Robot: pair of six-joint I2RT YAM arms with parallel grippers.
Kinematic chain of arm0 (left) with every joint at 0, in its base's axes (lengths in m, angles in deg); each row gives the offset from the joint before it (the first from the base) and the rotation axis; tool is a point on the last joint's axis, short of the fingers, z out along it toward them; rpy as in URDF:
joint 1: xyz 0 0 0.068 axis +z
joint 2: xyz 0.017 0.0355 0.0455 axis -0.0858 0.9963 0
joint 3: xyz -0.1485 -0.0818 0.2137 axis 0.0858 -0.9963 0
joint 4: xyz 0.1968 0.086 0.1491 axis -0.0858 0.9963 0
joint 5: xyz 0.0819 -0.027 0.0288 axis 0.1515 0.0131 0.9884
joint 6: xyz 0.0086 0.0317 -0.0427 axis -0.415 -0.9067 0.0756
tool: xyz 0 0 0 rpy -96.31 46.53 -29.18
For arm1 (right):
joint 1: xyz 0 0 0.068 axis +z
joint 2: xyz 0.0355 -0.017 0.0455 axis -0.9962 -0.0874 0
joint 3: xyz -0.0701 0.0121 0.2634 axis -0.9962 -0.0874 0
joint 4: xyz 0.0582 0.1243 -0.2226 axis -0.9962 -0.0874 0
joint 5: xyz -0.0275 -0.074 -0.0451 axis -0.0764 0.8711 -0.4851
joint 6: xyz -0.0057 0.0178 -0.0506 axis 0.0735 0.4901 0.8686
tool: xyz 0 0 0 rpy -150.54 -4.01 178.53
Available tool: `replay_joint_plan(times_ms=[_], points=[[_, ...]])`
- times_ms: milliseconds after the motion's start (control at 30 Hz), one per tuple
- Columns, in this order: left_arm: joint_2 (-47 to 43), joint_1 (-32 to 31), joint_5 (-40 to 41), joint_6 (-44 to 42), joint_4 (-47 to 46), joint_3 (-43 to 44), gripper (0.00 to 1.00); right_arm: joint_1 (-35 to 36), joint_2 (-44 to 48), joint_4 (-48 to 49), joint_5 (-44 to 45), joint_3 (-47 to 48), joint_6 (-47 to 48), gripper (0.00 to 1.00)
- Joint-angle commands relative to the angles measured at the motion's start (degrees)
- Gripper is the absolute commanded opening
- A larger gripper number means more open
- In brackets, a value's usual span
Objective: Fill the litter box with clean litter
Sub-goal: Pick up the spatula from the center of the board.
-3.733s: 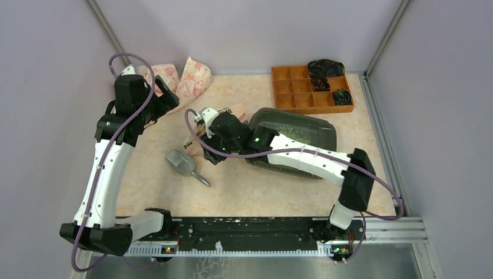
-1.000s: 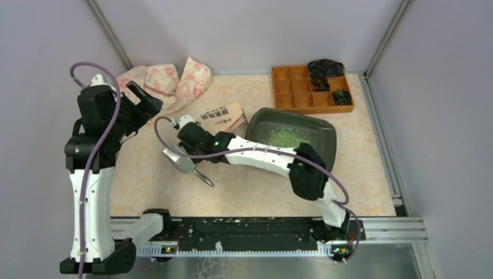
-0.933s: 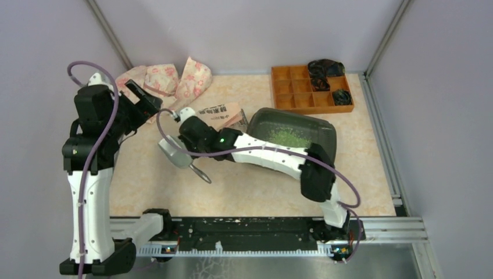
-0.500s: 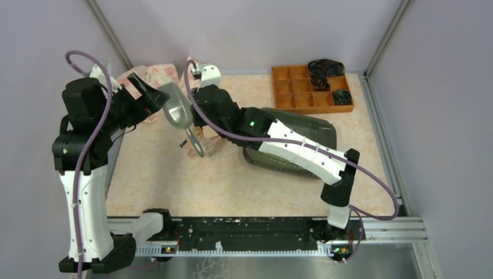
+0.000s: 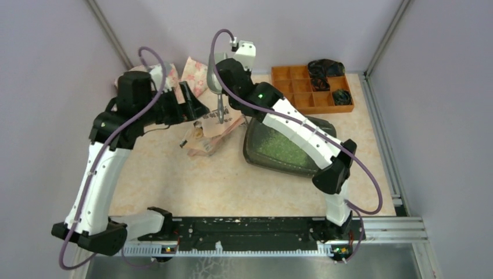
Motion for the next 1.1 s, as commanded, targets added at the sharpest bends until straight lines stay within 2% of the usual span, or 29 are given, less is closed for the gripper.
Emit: replay_joint_plan(times_ms=[0,167,267,400,533,733,967,1067], points=[[2.74,-8.79,11.60,-2.40,-1.64,-0.43,0.94,-1.84,-1.72,-1.80,2.86,7.48,-1.32,0.00],[6.22,-19.40,29.27,-2.00,-1.47,-0.24,0.94,-3.18,-3.09,-3.99,2.32,9.70,-2.20,0.00],[7.19,-22.77,38.47,-0.70,-1.60,-1.01,0.94,-3.20,-2.55,-3.90,1.61,8.53,-2.97,0.00],[5.67,-25.53,45.39,-0.15,-6.86,-4.05,0.92,-3.18,-0.76,-2.97,0.35,4.40,-4.36,0.00],[5.79,-28.05,51.36,0.59,-9.04,-5.46,0.87,-3.22,1.50,-0.98,0.12,-0.10,-5.41,0.00],[3.09,-30.94,52.73,-0.75,-18.41,-11.35,0.88,-3.19,1.72,-1.37,-0.61,-0.52,-6.36,0.00],[4.31,-31.51,51.97,2.14,-18.11,-12.71,0.88,-3.27,2.16,-0.11,-1.43,-0.74,-6.74,0.00],[3.16,-31.61,52.48,2.85,-20.95,-14.98,0.88,-3.22,2.16,-0.15,-2.26,-0.93,-7.63,0.00]])
